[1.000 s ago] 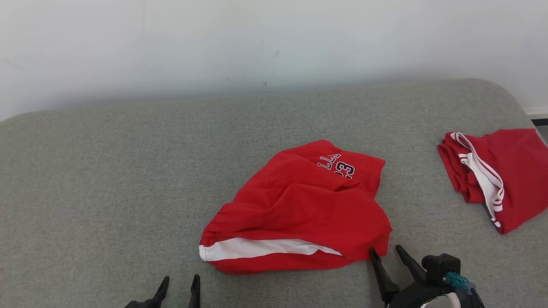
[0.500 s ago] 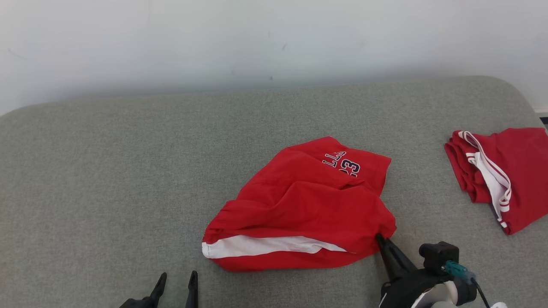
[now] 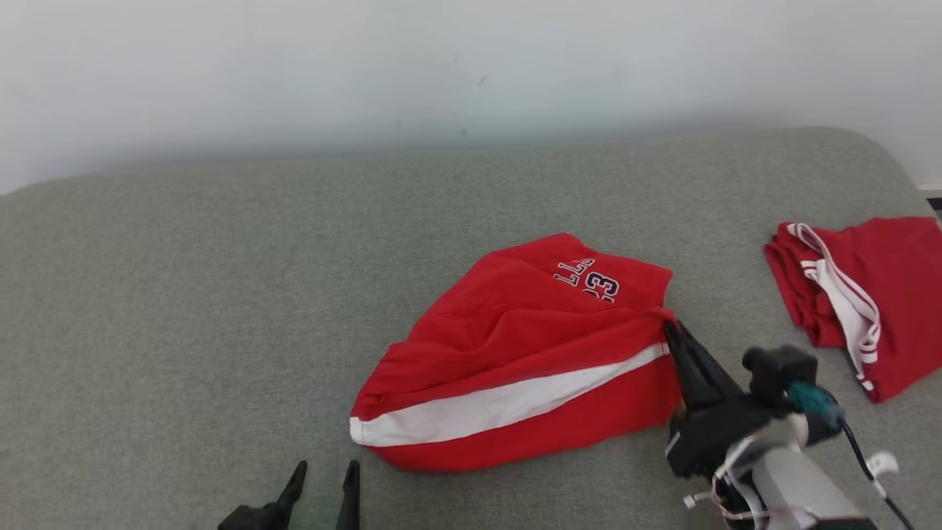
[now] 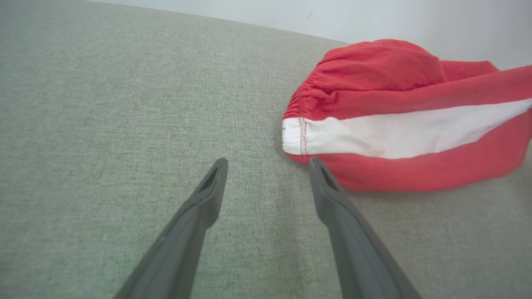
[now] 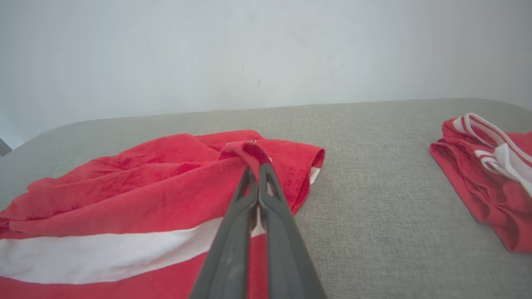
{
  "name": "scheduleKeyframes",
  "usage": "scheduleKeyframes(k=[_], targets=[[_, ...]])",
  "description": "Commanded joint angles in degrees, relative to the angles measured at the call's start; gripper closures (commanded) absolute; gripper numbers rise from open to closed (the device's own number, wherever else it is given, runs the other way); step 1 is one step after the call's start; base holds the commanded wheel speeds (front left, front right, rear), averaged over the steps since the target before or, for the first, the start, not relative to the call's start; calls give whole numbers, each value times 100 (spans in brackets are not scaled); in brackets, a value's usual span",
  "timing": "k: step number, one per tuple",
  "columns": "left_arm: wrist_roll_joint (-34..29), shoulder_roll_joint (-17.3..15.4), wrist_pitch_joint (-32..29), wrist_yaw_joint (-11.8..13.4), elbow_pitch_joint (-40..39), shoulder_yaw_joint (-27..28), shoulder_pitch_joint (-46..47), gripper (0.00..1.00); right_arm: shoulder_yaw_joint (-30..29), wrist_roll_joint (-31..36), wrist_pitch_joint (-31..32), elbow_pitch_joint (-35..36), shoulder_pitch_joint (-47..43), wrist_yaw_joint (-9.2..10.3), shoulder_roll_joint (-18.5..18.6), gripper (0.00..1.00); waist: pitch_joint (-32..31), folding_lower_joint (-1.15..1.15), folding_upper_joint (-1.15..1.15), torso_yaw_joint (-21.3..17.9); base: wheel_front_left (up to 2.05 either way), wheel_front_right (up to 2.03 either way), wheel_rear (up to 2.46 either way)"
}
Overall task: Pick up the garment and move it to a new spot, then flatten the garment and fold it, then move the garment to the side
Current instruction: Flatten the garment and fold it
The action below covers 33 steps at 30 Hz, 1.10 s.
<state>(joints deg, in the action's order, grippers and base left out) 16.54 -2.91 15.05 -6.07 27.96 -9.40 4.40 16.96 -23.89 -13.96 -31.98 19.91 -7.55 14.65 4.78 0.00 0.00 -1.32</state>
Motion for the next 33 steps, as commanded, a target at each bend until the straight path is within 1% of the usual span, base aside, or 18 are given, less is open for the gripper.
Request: scheduleKeyframes(k=[1, 4, 6, 7, 8, 9, 11, 12, 14, 16, 19, 23, 27, 33], targets=[[15, 0, 17, -26, 13, -78, 97, 0, -17, 164, 64, -166, 235, 16, -66, 100, 132, 0, 0, 172, 0, 0, 0], [45, 0, 17, -37, 49, -185, 201, 0, -146, 424, 116, -617, 685, 16, -201, 100, 233, 0, 0, 373, 0, 0, 0], [54, 1, 17, -24, 100, -253, 227, 0, -345, 629, 202, -1099, 929, 17, -282, 100, 272, 0, 0, 501, 0, 0, 0], [63, 1, 17, -22, 115, -267, 241, 0, -458, 777, 244, -1364, 1043, 17, -322, 96, 288, 0, 0, 566, 0, 0, 0], [52, 1, 17, -26, 133, -298, 254, 0, -623, 901, 248, -1612, 1167, 17, -365, 69, 300, 0, 0, 625, 0, 0, 0], [66, 1, 17, -24, 143, -300, 257, 0, -788, 1017, 218, -1842, 1275, 16, -412, 0, 307, 0, 0, 675, 0, 0, 0], [82, 1, 17, -28, 150, -318, 237, 0, -1040, 1296, 91, -2146, 1431, 16, -495, 0, 296, 0, 0, 749, 0, 0, 0], [82, 1, 17, -28, 150, -318, 237, 0, -1040, 1296, 91, -2146, 1431, 16, -495, 0, 296, 0, 0, 749, 0, 0, 0], [114, 1, 17, -13, 144, -292, 176, 0, -1275, 1468, -23, -2292, 1460, 16, -591, 0, 266, 0, 0, 770, 0, 0, 0], [120, 1, 17, -2, 149, -250, 98, 0, -1494, 1569, -94, -2329, 1375, 17, -605, 0, 209, 0, 0, 744, 0, 0, 0], [140, 1, 17, 6, 143, -210, -3, 0, -1699, 1628, -119, -2153, 1110, 16, -619, 0, 105, 0, 0, 652, 0, 0, 0], [156, -1, 17, 4, 87, -226, -43, 0, -1888, 1540, -123, -1639, 583, 17, -613, 0, 18, 0, 0, 518, 0, 0, 0], [145, 1, 17, -3, 52, -272, -24, 0, -1830, 1405, -125, -1471, 138, 17, -624, 0, -20, 0, 0, 454, 0, 0, 0], [101, 0, 17, -25, 43, -295, -19, 0, -1654, 1191, -126, -1560, 80, 16, -595, 0, 41, 0, 0, 490, 0, 0, 0]])
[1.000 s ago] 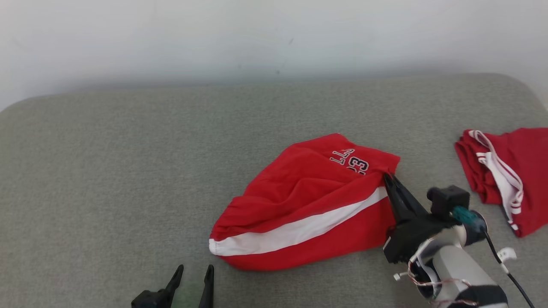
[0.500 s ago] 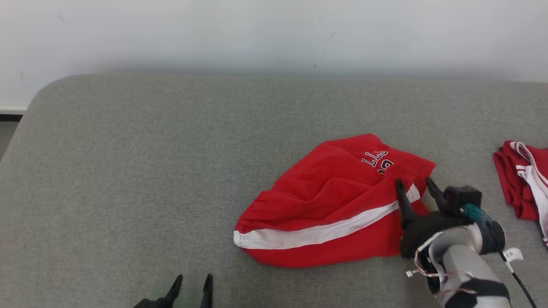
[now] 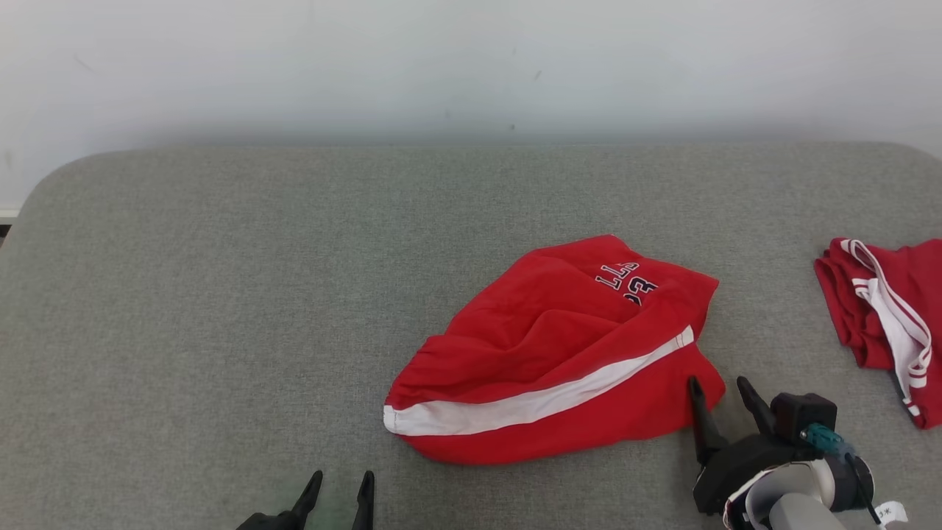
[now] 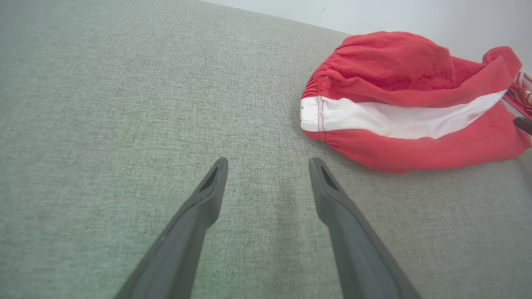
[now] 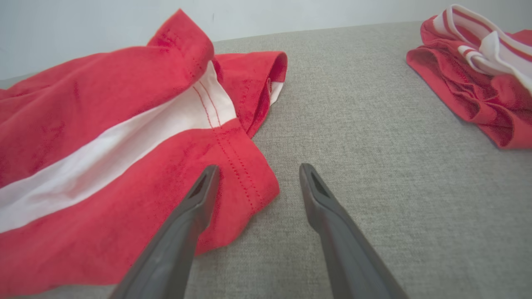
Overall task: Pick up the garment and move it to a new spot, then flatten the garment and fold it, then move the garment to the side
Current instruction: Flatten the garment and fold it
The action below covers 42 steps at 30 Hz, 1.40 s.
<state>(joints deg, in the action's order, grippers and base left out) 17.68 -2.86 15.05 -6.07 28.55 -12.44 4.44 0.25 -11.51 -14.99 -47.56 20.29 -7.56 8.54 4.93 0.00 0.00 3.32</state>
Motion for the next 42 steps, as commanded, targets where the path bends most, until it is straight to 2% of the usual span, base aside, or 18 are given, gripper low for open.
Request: scheduleKeyframes(k=[1, 4, 5, 6, 8, 12, 20, 27, 28, 29, 30, 34, 38, 42], targets=[[-43, -6, 17, -28, -10, 19, -28, 0, 31, -80, -23, 1, 82, 18, 24, 0, 43, 0, 0, 44, 0, 0, 0], [-99, -5, 17, -40, 8, 76, -72, 0, 109, -94, -23, -70, 149, 18, 42, 0, 64, 0, 0, 86, 0, 0, 0], [-128, -5, 17, -32, 24, 103, -95, 0, 159, -80, -23, -129, 198, 18, 72, 4, 64, 0, 0, 113, 0, 0, 0], [-137, -5, 17, -36, 26, 122, -91, 0, 199, -73, -22, -185, 224, 18, 81, 39, 63, 0, 0, 121, 0, 0, 0], [-156, -4, 17, -45, 19, 146, -89, 0, 269, -80, -22, -287, 272, 18, 98, 100, 46, 0, 0, 130, 0, 0, 0], [-142, -5, 17, -60, 23, 209, -151, 0, 357, -201, -23, -154, 164, 18, 134, 100, -66, 0, 0, 77, 0, 0, 0], [-57, -4, 17, -55, 68, 246, -380, 0, 419, -528, -16, 303, -619, 18, 202, 100, -517, 0, 0, -239, 0, 0, 0], [-97, -4, 17, -6, 61, 291, -485, 0, 629, -758, -16, 412, -1037, 18, 211, 100, -725, 0, 0, -404, 0, 0, 0], [-127, -4, 17, 9, 39, 298, -499, 0, 640, -781, -16, 416, -1101, 18, 202, 77, -753, 0, 0, -412, 0, 0, 0], [-145, -4, 17, 27, 30, 304, -529, 0, 635, -764, -16, 413, -1155, 18, 204, 48, -781, 0, 0, -413, 0, 0, 0], [-181, -5, 17, 50, 29, 320, -555, 0, 623, -692, -16, 413, -1204, 18, 227, 0, -800, 0, 0, -407, 0, 0, 0], [-361, -4, 17, 117, -53, 445, -597, 0, 179, -285, -17, 833, -1402, 18, 210, 0, -892, 0, 0, -367, 0, 0, 0], [-641, -4, 17, 226, -195, 650, -750, 0, -304, 381, -15, 1733, -1786, 18, -91, 0, -990, 0, 0, -369, 0, 0, 0], [-860, -12, 17, 294, -384, 864, -855, 0, -545, 780, -16, 2390, -2023, 18, -299, 0, -1067, 0, 0, -371, 0, 0, 0]])
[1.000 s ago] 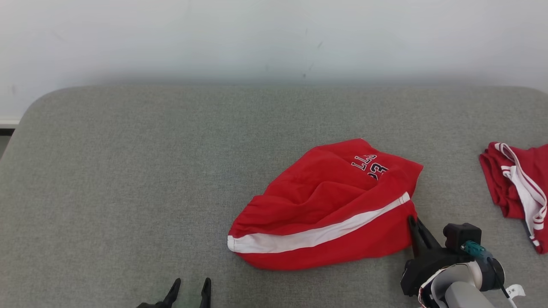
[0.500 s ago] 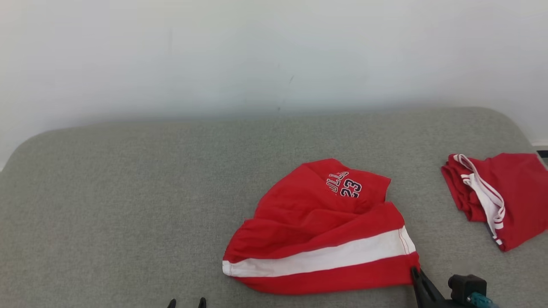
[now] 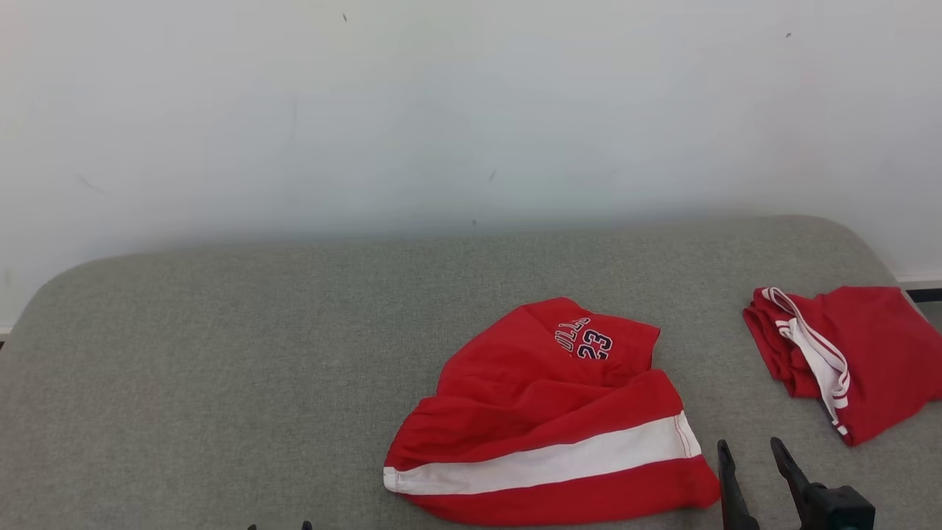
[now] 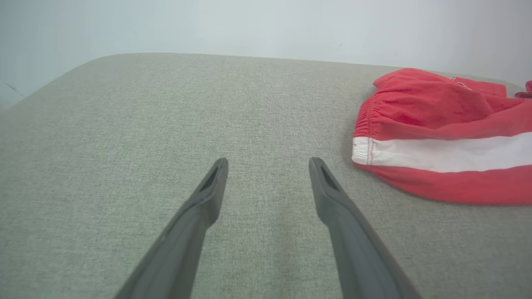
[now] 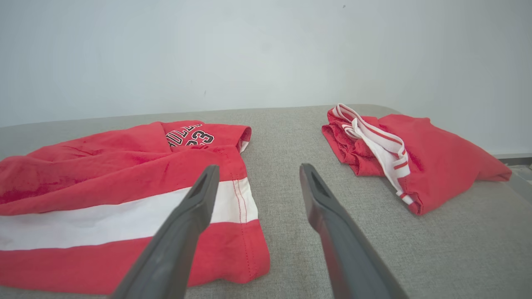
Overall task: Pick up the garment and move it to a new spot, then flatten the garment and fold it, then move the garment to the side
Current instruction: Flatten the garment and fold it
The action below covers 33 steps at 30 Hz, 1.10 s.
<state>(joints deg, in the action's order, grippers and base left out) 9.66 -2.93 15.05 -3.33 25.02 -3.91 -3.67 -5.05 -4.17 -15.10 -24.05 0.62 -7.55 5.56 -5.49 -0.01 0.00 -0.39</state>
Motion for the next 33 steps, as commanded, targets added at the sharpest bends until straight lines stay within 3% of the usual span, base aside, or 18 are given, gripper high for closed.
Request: scheduleKeyframes(k=[1, 19, 26, 33], targets=[[-91, -4, 17, 14, -62, 58, -94, 0, -31, 109, -4, 127, -102, 17, -57, 0, -44, 1, 0, 2, 0, 0, 0], [-415, -4, 17, -121, -432, 413, -316, 0, -13, 178, -5, 249, -273, 17, -270, 0, 3, 1, 0, 16, 0, 0, 0], [-111, 1, 17, -305, -319, 169, -67, 0, 19, 186, -5, 193, -160, 17, -272, 0, 209, 1, 0, -9, 0, 0, 0], [387, 4, 17, -418, -36, -478, 351, 0, 134, 221, -4, 94, 44, 17, -273, 0, 505, 1, 0, -56, 0, 0, 0]])
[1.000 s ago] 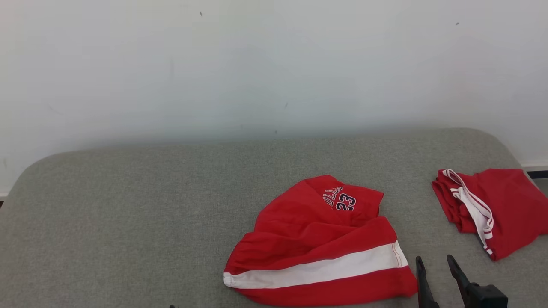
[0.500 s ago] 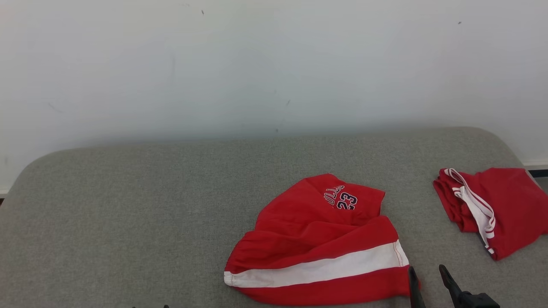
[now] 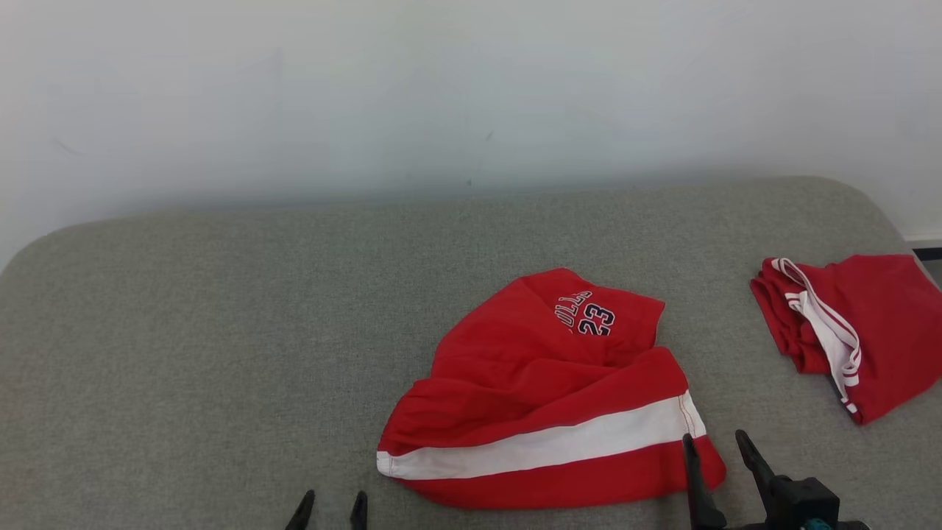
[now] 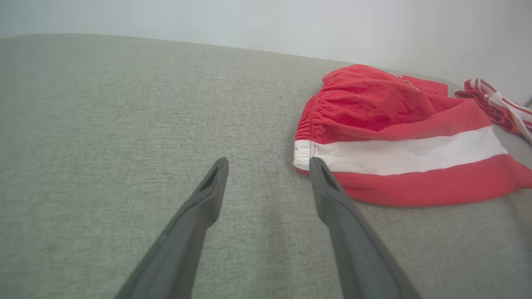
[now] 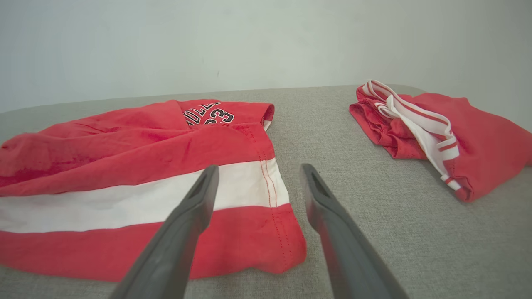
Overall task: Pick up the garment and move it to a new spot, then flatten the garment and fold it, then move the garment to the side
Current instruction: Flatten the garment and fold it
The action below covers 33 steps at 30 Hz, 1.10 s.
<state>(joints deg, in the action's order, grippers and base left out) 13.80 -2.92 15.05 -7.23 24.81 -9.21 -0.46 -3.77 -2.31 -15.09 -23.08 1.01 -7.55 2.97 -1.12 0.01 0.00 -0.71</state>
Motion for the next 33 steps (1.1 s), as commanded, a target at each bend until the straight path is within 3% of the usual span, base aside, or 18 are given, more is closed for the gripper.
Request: scheduleKeyframes(k=[1, 8, 26, 27, 28, 29, 31, 33], targets=[[82, 2, 17, -22, 40, -38, 100, 0, 26, 47, -6, -10, 31, 17, -12, 0, 109, -1, 0, -36, 0, 0, 0], [633, -80, 17, -19, 356, -585, 580, 0, 157, 91, -6, 24, 306, 17, 21, 0, 404, -1, 0, -154, 0, 0, 0], [1400, -419, 17, -22, 803, -1070, 1249, 0, 185, 69, -6, 200, 600, 17, 156, 0, 870, -1, 0, -444, 0, 0, 0], [1431, -443, 17, -22, 796, -1103, 1249, 3, 177, 71, -6, 201, 612, 17, 155, 0, 879, -1, 0, -446, 0, 0, 0], [1467, -456, 17, -22, 784, -1124, 1252, 23, 171, 70, -6, 201, 625, 17, 154, 0, 889, -1, 0, -448, 0, 0, 0], [1495, -465, 17, -22, 771, -1150, 1254, 34, 167, 70, -6, 202, 635, 17, 153, 0, 899, -1, 0, -448, 0, 0, 0], [1537, -494, 17, -22, 763, -1191, 1254, 44, 158, 73, -6, 200, 648, 17, 152, 0, 912, -1, 0, -443, 0, 0, 0], [1593, -511, 17, -22, 737, -1210, 1259, 46, 149, 74, -6, 196, 672, 17, 149, 0, 924, -1, 0, -435, 0, 0, 0]])
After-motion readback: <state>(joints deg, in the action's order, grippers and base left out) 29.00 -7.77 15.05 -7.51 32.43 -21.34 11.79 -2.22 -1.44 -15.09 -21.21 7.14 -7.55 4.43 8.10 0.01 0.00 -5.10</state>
